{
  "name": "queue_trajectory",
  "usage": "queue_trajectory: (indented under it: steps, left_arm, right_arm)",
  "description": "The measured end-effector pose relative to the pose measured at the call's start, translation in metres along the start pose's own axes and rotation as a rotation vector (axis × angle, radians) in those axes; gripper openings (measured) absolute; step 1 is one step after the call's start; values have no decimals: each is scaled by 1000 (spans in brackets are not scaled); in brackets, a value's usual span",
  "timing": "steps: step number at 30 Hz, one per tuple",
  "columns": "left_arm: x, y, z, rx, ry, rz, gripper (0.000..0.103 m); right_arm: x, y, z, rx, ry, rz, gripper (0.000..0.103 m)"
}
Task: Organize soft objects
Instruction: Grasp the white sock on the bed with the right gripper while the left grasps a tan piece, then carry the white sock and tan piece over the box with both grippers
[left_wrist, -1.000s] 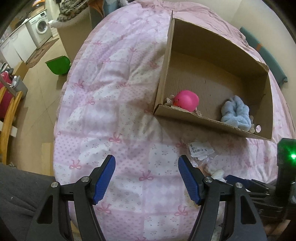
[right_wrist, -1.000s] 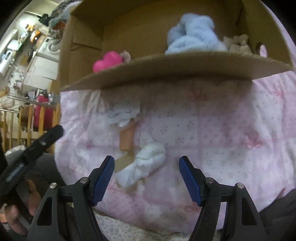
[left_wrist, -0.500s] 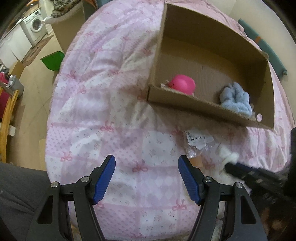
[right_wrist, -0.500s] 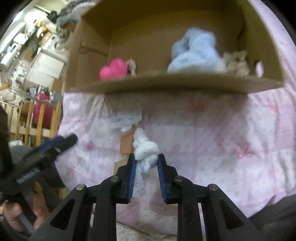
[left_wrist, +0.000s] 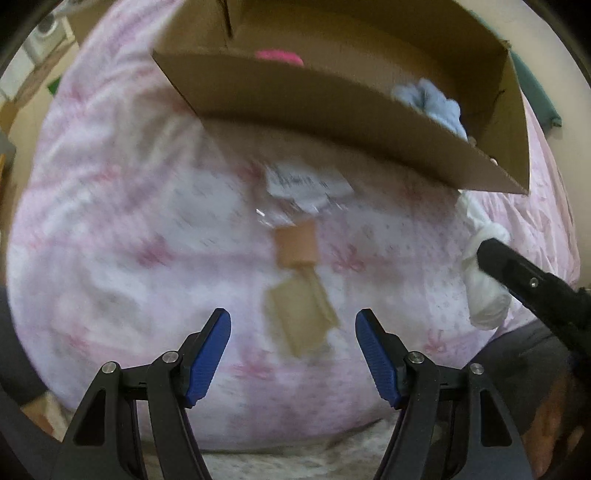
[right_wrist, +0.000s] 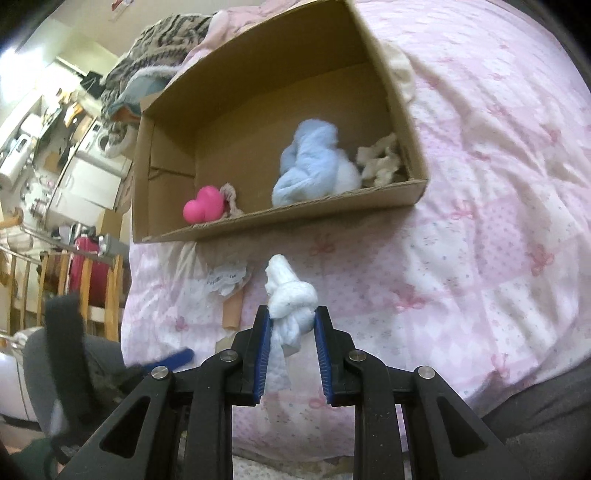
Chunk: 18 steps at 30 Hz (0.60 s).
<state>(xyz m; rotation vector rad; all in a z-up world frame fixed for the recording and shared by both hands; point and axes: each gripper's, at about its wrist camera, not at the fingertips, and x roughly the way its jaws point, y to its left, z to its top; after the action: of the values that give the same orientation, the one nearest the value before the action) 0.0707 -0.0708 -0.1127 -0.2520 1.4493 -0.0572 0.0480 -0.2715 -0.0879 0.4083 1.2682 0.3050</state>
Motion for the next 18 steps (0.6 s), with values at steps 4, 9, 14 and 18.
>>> queue_trajectory:
  steps: [4, 9, 14, 18]
  left_arm:
    - [11, -15, -2, 10, 3, 25, 40]
    - [13, -8, -2, -25, -7, 38, 10]
    - [1, 3, -3, -17, -28, 11, 8]
    - [-11, 13, -8, -8, -30, 20, 8]
  right_arm:
    - [4, 0, 1, 20, 1, 8, 25]
    - [3, 0, 1, 18, -3, 23, 25]
    - [3, -1, 1, 21, -1, 41, 25]
    - [4, 1, 2, 17, 2, 46, 25]
